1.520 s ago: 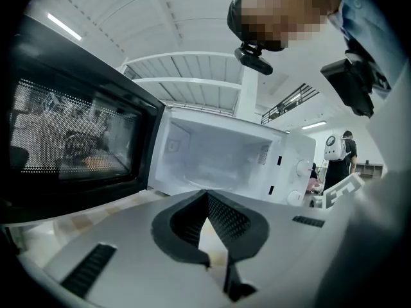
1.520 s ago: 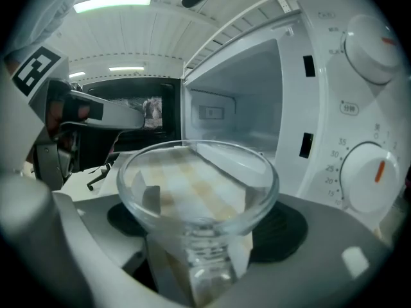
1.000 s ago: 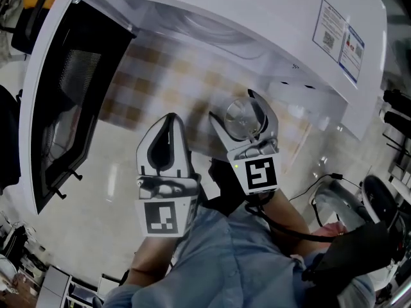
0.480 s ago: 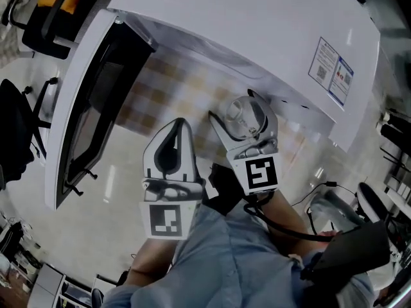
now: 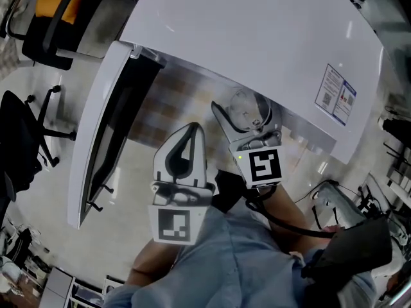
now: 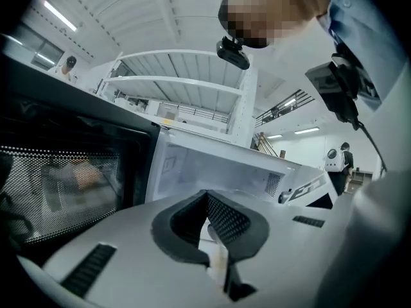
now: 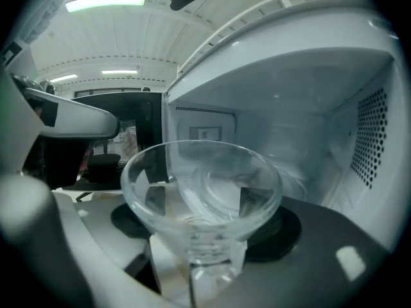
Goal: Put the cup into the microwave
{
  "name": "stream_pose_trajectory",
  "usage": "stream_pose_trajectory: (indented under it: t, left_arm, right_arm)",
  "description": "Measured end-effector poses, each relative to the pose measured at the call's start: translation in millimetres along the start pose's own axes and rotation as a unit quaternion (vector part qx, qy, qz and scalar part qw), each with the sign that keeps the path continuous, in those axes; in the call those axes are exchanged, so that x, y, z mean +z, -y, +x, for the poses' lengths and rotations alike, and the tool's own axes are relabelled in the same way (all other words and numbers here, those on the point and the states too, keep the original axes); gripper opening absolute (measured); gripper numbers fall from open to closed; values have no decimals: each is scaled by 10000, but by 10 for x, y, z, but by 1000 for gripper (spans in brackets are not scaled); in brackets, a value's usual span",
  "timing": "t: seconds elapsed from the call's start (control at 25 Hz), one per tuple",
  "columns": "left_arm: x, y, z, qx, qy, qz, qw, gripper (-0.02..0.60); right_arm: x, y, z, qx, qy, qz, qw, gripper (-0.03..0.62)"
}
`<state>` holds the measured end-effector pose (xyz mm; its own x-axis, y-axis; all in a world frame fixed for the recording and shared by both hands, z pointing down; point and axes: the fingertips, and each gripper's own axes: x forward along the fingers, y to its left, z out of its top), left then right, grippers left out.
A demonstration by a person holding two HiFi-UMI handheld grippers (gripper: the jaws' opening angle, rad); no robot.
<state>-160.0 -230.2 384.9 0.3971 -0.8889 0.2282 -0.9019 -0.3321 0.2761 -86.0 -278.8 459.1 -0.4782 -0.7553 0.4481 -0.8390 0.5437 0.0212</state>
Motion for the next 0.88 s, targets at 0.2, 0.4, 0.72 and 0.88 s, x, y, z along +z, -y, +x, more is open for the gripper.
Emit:
stream_pose_trajectory:
  t: [0.2, 0.4, 0.72, 0.88]
  left_arm:
    - [41, -86, 178, -124, -65, -27, 9999, 6]
    - [19, -146, 320, -181, -172, -108, 9996, 8]
    - [86, -215, 484, -244, -202, -121, 9994, 8]
    - [80, -267, 521, -203, -236, -117, 9994, 8]
  right_arm:
    - [43, 114, 156, -129, -75, 84, 9999, 374]
    - [98, 242, 286, -230, -98, 80, 9997, 374]
    - [203, 434, 499, -361, -45, 82, 9993, 376]
    - [247, 525, 586, -355, 23, 190, 9992, 376]
